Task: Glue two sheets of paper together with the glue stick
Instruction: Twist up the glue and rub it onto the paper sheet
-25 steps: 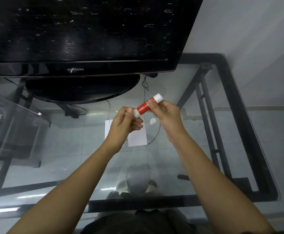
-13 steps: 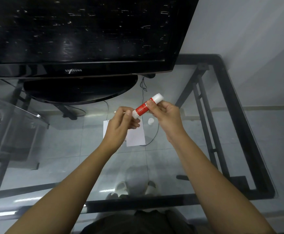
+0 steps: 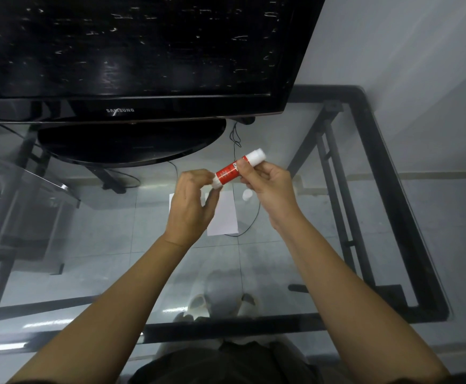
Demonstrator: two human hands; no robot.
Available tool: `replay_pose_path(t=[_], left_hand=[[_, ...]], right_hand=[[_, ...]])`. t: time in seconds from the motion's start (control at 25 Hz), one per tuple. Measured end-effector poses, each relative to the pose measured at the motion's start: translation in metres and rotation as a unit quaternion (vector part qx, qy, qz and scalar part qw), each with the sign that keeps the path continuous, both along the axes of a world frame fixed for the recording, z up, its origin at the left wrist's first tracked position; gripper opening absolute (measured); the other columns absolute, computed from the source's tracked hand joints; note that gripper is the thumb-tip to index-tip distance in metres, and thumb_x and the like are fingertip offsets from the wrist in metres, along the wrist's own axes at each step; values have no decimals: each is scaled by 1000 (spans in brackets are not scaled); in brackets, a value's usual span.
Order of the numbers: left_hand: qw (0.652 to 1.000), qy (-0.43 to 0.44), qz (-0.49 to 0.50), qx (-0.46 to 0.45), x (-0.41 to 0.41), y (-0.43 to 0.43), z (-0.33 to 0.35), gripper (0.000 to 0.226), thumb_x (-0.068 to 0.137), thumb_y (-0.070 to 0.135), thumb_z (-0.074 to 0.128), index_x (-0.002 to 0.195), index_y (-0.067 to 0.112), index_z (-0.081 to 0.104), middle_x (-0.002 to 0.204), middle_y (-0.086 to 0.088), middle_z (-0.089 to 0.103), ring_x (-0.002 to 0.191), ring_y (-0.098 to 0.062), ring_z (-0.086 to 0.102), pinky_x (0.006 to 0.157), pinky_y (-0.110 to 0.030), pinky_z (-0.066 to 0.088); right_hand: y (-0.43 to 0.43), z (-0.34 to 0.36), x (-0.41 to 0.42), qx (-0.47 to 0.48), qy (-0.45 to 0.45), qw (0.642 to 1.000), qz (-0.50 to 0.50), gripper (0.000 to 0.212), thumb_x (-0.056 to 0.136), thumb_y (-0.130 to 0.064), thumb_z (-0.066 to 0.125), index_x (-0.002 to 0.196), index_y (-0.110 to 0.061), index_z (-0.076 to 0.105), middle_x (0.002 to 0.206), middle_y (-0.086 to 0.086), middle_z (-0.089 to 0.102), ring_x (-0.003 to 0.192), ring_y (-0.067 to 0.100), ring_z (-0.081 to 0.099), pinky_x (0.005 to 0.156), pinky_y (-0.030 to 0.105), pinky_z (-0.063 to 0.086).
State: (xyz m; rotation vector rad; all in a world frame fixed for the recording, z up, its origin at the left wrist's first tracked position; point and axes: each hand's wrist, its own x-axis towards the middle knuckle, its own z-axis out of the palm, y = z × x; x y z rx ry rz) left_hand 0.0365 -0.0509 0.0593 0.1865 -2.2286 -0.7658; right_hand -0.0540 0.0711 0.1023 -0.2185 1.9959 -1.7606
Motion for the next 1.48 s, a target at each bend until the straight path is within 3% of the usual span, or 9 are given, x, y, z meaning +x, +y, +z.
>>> replay_pose_path(t=[0.08, 0.2, 0.4, 0.52, 0.68, 0.92, 1.08, 1.36, 1.48], left_hand=[[983, -69, -41, 166, 3, 0, 3, 45, 77, 17, 73, 114, 15, 47, 108, -4, 59, 96, -1, 54, 84, -9, 43], [951, -103, -66, 286, 5, -5, 2, 31, 83, 27, 68, 111, 29, 56, 98, 21, 61, 85, 3, 60, 74, -9, 48], [872, -115, -35, 475, 17, -25, -19, 21, 85, 19, 66, 104, 28, 63, 98, 1, 67, 88, -12, 67, 78, -21, 53], [819, -154, -3, 553, 27, -30, -43, 24, 88, 15, 62, 111, 21, 61, 105, -7, 65, 90, -16, 69, 78, -21, 54], [710, -99, 42, 696, 30, -29, -60, 17, 91, 8, 52, 98, 8, 68, 81, -1, 71, 72, -10, 66, 68, -18, 52], [555, -12, 57, 830, 21, -32, -64, 16, 90, 21, 51, 91, 7, 59, 76, -7, 70, 66, -14, 68, 60, -20, 55], [567, -25, 57, 821, 10, -37, -67, 12, 90, 21, 55, 87, 9, 58, 71, -3, 71, 62, -10, 66, 59, -18, 54], [744, -191, -37, 639, 15, -48, -73, 14, 85, 15, 65, 95, 23, 67, 77, 5, 69, 68, -7, 63, 68, -19, 52], [777, -278, -84, 559, 29, -43, -72, 15, 79, 23, 72, 93, 25, 69, 86, 7, 72, 86, -15, 69, 73, -22, 54]], right_hand=[[1, -1, 0, 2, -3, 1000, 1, 23, 77, -43, 67, 93, -26, 67, 89, -8, 71, 83, 4, 67, 81, 23, 50], [2, -7, -3, 8, 2, 999, 37, 37, 77, -44, 67, 104, -20, 66, 101, -2, 71, 94, 9, 66, 91, 31, 50], [18, -60, 12, 152, 190, 966, 85, 46, 90, -34, 54, 131, -15, 47, 131, 5, 56, 116, 14, 53, 98, 23, 38], [30, -107, 33, 306, 303, 876, 218, 47, 97, -32, 38, 140, -14, 32, 148, 7, 35, 136, 22, 32, 107, 27, 19], [31, -147, 44, 448, 345, 755, 333, 53, 100, -34, 21, 145, -12, 6, 157, 5, 7, 143, 20, 2, 110, 33, -5], [29, -154, 46, 460, 370, 747, 305, 49, 99, -33, 19, 143, -11, 18, 154, 6, 20, 142, 20, 14, 111, 36, -5], [24, -152, 44, 438, 352, 779, 278, 46, 100, -33, 25, 140, -12, 30, 151, 5, 28, 140, 19, 21, 111, 33, -3], [22, -148, 46, 356, 287, 869, 187, 42, 94, -28, 47, 132, -10, 45, 143, 6, 42, 136, 21, 33, 111, 32, 5], [19, -149, 50, 357, 277, 874, 177, 44, 94, -29, 47, 133, -9, 44, 144, 6, 41, 137, 22, 31, 112, 34, 6]])
